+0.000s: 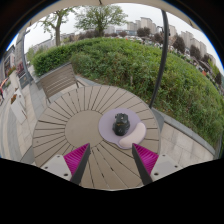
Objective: Arrange mouse
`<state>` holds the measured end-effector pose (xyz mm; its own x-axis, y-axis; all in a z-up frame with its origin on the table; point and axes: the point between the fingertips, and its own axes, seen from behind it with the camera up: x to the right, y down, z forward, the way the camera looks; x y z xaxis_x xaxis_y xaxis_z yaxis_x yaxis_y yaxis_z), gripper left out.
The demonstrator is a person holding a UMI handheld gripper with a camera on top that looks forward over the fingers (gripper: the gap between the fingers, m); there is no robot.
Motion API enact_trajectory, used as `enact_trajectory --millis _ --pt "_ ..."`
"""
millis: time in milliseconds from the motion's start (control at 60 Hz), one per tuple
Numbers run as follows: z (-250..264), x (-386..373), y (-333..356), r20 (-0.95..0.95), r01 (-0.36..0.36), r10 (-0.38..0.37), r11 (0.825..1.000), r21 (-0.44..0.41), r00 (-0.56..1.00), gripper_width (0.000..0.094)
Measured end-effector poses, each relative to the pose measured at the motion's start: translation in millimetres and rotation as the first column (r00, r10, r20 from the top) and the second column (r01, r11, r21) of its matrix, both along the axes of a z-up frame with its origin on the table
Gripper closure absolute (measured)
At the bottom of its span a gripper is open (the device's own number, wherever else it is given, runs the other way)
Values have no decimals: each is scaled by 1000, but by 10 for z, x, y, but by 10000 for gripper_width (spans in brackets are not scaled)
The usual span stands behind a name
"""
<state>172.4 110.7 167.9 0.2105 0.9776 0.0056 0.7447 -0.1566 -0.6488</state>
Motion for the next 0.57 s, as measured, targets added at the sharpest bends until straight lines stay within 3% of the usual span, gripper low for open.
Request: enact_trajectory --millis 100,217,567 --pt "148 297 -138 -4 2 -2 1000 -30 1000 84" --pt "259 352 -136 -29 1 -1 1000 -3 1000 82" --pt "177 466 -201 -14 18 -18 1000 -19 1000 72"
